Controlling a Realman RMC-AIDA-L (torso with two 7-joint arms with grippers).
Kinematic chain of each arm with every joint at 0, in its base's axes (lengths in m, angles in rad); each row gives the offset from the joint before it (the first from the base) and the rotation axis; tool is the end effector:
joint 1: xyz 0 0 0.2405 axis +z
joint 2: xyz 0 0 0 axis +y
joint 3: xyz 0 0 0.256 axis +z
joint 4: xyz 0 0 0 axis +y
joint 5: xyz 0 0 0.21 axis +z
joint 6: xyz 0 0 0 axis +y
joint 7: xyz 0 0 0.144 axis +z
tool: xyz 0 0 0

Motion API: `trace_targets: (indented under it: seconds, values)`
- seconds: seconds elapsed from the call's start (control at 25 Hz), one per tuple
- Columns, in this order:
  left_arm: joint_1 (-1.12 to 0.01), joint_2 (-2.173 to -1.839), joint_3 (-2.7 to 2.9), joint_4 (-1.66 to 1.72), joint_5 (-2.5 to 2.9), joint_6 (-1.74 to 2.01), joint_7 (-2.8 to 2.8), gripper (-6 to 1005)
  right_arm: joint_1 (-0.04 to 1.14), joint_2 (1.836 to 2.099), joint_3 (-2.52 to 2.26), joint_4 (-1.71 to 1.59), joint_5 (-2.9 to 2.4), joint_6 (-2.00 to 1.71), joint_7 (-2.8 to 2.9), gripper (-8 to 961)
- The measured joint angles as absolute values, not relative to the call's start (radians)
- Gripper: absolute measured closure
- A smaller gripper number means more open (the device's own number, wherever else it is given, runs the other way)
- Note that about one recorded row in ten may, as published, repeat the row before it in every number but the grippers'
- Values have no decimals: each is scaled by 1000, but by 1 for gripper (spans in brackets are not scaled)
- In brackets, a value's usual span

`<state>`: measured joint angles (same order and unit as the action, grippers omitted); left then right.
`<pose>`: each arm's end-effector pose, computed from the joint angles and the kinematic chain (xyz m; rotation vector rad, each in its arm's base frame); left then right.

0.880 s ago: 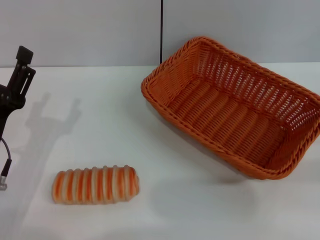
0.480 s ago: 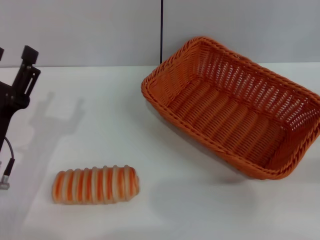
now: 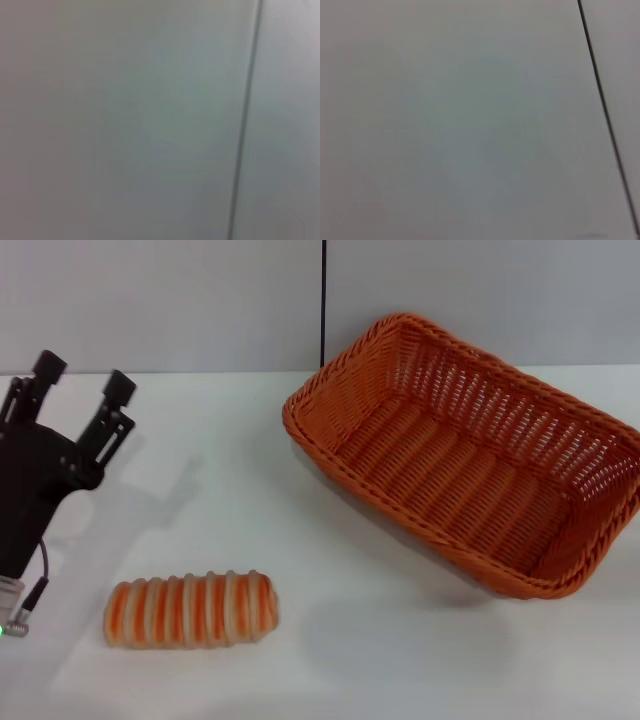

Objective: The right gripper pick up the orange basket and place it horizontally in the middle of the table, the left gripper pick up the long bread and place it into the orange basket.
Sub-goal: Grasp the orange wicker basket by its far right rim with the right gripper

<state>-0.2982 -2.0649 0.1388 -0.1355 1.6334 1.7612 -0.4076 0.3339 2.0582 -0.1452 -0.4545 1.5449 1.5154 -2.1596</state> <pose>-0.3032 0.2346 -0.0126 -1.7214 -0.4484 -1.2161 0.3588 0.2891 0.0905 -1.7335 0.5972 0.9846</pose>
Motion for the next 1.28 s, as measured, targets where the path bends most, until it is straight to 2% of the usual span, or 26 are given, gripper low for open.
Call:
trace_targets:
  seconds: [0.36, 0.48, 0.64, 0.72, 0.84, 1.0, 1.28]
  values:
    - [-296, -2064, 174, -120, 1635, 1757, -429, 163, 346, 1971, -245, -835, 1532, 1638, -1653, 272]
    - [-297, -2064, 175, -118, 1635, 1753, -436, 164, 366, 1923, -277, -934, 1526, 1656, -1485, 274]
    - [-295, -2066, 174, -119, 1635, 1739, -436, 165, 387, 1839, -456, -1041, 1497, 1680, -1289, 277]
    - [-294, -2066, 174, -120, 1635, 1735, -436, 166, 403, 1813, -545, -1110, 1455, 1694, -1216, 279]
    - [-293, -2066, 177, -122, 1635, 1733, -437, 167, 442, 1807, -618, -1215, 1350, 1717, -1133, 281]
    - [-289, -2066, 181, -119, 1635, 1726, -463, 168, 518, 1814, -685, -1285, 1163, 1750, -1050, 284]
    - [-282, -2066, 182, -121, 1635, 1716, -473, 170, 646, 1882, -748, -1309, 809, 1775, -1028, 289]
